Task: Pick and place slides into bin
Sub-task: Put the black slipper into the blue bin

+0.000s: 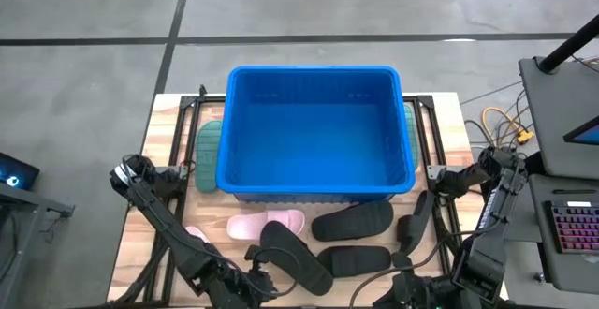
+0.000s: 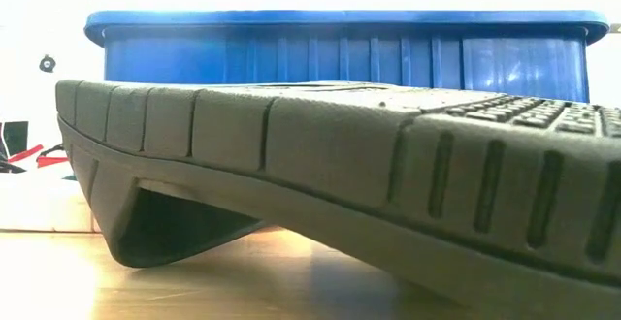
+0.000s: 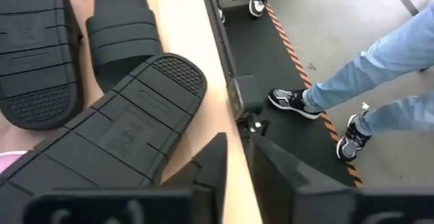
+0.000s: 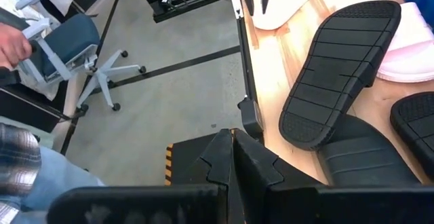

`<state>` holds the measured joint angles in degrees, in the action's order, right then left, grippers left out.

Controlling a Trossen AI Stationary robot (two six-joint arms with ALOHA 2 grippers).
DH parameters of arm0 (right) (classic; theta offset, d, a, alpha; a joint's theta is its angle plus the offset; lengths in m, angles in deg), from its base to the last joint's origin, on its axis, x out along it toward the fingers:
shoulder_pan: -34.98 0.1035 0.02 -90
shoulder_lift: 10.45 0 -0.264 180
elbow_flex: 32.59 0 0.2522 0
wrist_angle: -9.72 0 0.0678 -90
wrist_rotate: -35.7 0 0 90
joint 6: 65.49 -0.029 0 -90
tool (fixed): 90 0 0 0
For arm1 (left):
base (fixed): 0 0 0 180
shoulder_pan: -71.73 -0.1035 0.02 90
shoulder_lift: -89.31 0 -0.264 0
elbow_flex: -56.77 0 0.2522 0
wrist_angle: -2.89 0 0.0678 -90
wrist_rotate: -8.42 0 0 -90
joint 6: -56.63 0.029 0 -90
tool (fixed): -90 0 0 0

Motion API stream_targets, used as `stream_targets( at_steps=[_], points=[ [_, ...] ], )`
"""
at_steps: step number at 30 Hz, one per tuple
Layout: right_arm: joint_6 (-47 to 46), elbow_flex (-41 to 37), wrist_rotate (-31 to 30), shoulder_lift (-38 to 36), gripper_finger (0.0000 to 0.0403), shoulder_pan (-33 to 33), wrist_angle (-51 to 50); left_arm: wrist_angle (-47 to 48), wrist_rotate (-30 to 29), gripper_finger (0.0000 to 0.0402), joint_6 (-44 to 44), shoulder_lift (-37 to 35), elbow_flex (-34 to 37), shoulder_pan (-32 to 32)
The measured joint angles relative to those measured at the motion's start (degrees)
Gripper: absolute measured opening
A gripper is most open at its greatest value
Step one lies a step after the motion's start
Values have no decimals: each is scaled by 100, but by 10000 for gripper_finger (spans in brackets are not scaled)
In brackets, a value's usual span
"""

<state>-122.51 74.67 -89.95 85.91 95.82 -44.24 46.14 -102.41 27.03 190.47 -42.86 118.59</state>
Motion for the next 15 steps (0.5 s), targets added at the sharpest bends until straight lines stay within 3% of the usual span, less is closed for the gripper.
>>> stream_targets(
  at_steps=[5, 9, 15],
  points=[
    [-109, -15, 3, -1, 9, 0, -2, 9, 15, 136, 194, 0, 0, -191],
    [-128, -17, 3, -1, 9, 0, -25, 14, 86, 186, 1098, 0, 0, -276],
    [-163, -17, 5, -5, 13, -22, -168, 30, 84, 221, 2363, 0, 0, -401]
  ],
)
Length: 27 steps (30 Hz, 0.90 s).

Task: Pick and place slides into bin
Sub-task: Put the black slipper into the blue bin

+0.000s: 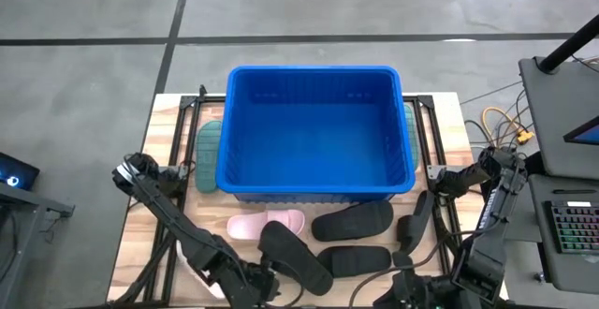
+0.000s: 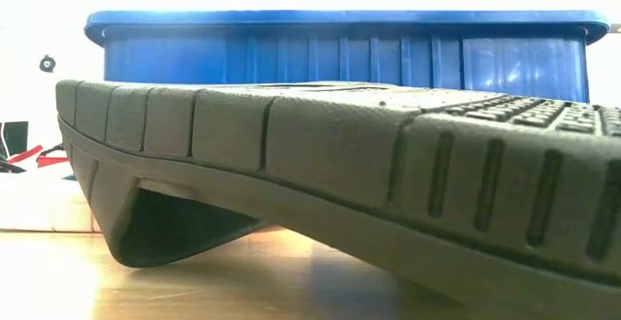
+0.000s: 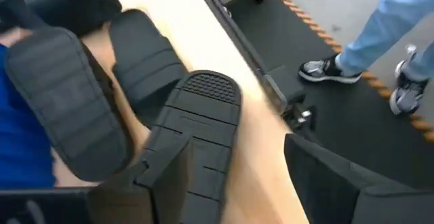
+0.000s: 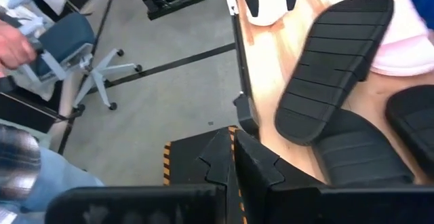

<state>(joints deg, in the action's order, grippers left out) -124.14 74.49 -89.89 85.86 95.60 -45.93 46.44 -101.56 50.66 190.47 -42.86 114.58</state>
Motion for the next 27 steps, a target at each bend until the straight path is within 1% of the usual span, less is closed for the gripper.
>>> stream_targets(
  at_steps=[8, 15, 24, 27],
  points=[
    [-140, -2, 1, 0, 45, 0, -287, 324, 280, 224, 117, 0, -36, -327],
    [-154, -2, 0, -2, 78, -4, -467, 455, 309, 224, 792, 0, -251, -402],
    [-407, -2, 0, -2, 127, -66, -725, 888, 323, 224, 846, -4, -316, -453],
    [-413, -2, 0, -2, 140, -102, -726, 1059, 636, 224, 1092, -4, -302, -450]
  ],
)
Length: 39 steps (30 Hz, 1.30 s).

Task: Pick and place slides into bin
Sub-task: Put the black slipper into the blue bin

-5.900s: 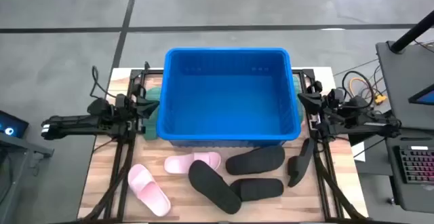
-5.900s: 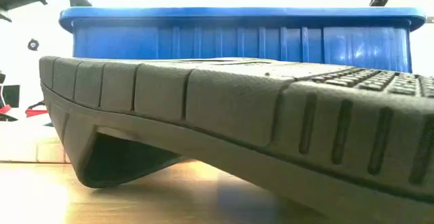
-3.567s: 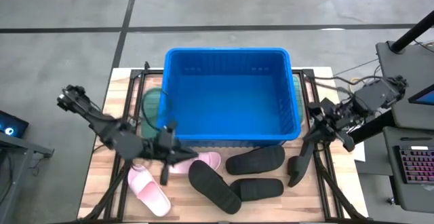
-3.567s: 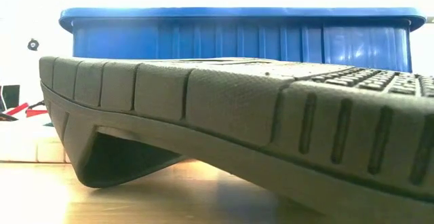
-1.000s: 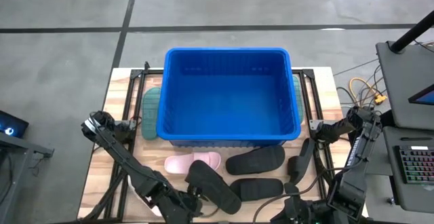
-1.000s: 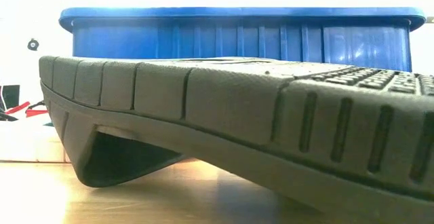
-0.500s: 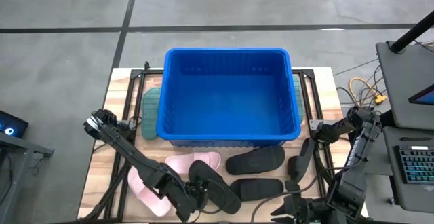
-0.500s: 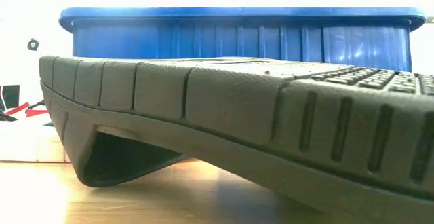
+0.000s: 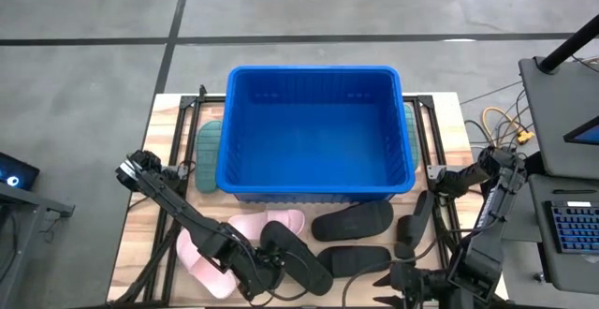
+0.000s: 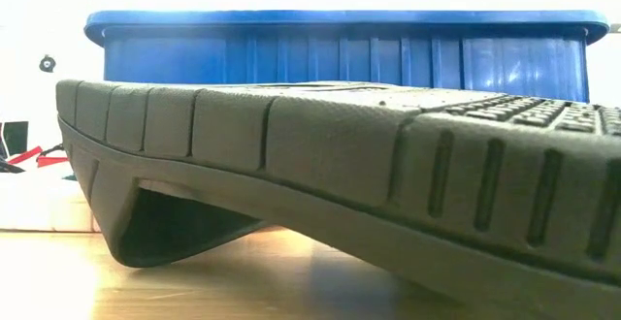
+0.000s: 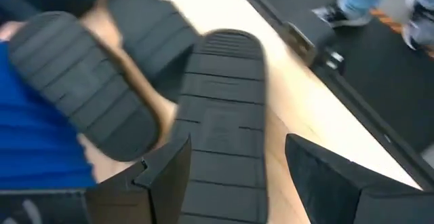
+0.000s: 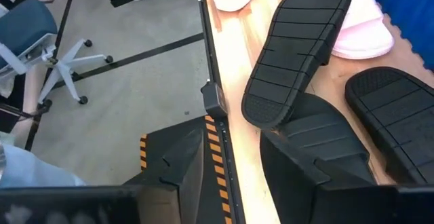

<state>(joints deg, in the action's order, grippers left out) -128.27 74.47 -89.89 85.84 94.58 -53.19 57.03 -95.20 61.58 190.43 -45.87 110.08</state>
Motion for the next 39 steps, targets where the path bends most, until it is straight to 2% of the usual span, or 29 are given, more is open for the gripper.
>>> stream_targets(
  at_steps=[3, 11, 21, 33, 39],
  points=[
    [-22, -12, -1, 0, 149, -29, 1, -31, 171, 224, 100, 1, -2, 7],
    [-132, -74, 0, 0, 166, -38, 3, -185, -17, 224, 566, 38, -9, -205],
    [-177, -76, 7, -2, 171, -38, 17, -11, -14, 224, 788, 938, -675, -546],
    [-217, -76, 151, -2, 171, -38, 10, 1826, 581, 224, 747, 1943, -2349, -1074],
    [-224, -76, 153, -2, 171, -39, 9, 2283, 633, 224, 745, 2000, -2511, -1232]
  ],
)
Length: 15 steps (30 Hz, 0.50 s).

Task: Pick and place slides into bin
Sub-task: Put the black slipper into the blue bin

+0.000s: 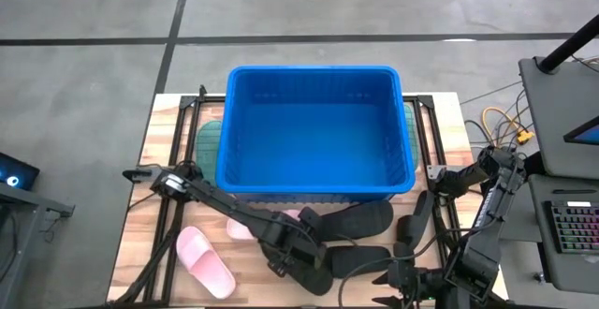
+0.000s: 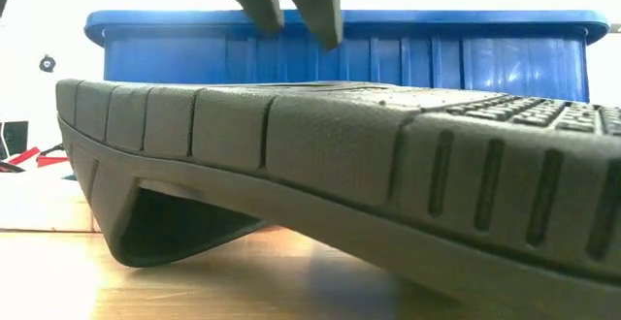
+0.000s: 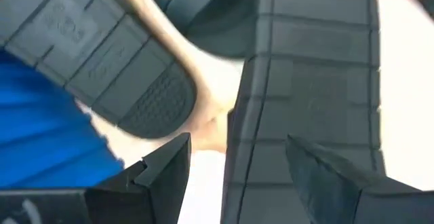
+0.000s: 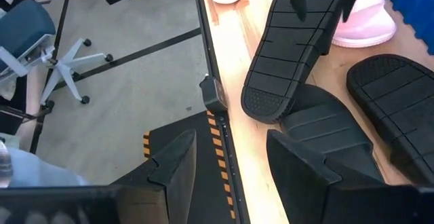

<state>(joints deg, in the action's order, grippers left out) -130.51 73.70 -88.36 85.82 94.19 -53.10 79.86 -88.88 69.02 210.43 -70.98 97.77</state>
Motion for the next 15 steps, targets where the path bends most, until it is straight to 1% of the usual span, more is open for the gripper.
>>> stream_targets(
  at_steps=[5, 15],
  points=[
    [-461, 1, -1, 0, 171, -1, -90, -14, -49, 224, -1, 7, 67, -3],
    [-450, 0, 0, 0, 171, -1, -178, -14, -133, 224, 23, 78, 65, -21]
  ],
)
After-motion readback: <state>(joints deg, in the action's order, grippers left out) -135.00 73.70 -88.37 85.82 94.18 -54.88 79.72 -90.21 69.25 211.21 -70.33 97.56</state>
